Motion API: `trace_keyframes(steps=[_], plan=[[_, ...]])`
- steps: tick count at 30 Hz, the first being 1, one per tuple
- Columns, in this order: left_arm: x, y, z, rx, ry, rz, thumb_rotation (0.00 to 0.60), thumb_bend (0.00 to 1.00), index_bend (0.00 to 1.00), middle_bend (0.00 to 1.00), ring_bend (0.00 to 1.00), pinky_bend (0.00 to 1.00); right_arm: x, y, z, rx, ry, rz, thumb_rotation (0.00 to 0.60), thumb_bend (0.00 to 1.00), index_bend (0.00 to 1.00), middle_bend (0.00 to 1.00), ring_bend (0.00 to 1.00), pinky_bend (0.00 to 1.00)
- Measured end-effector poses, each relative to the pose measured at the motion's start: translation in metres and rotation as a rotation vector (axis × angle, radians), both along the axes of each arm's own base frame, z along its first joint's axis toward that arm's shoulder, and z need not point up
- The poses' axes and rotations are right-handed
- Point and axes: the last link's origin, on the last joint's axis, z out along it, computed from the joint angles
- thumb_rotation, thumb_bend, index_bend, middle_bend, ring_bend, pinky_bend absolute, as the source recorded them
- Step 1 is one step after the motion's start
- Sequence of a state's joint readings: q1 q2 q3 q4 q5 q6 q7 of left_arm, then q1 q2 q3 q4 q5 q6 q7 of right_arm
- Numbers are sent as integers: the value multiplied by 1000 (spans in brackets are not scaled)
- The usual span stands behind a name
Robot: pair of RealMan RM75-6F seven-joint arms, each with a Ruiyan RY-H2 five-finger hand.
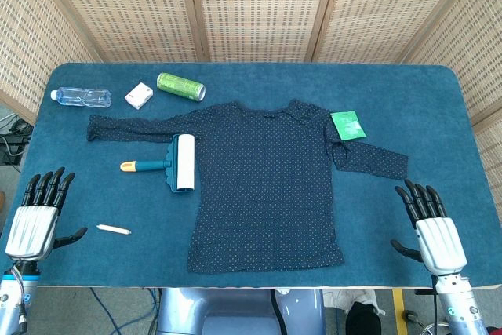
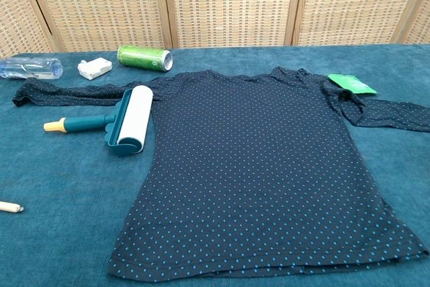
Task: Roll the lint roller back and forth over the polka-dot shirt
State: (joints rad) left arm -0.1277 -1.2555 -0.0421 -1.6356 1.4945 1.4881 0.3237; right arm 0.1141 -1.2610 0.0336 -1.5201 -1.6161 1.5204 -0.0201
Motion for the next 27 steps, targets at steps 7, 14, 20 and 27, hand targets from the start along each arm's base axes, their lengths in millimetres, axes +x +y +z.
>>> trace_keyframes(steps=[7,14,20,27], plan=[[0,0,-1,-5,4,3,600,0,0,0,0,0,0,0,0,0,-1,-2,600,30,0,0,0,0],[-1,1,-1,-8,0,4,600,0,0,0,0,0,1,0,-1,5,1,5,600,30,0,0,0,0],[-1,2,0,-8,-2,8,600,0,0,0,0,0,0,-1,0,-1,-3,-4,600,30,0,0,0,0],[-1,3,-2,-12,5,11,600,0,0,0,0,0,-2,-2,1,0,-3,-11,600,30,0,0,0,0]])
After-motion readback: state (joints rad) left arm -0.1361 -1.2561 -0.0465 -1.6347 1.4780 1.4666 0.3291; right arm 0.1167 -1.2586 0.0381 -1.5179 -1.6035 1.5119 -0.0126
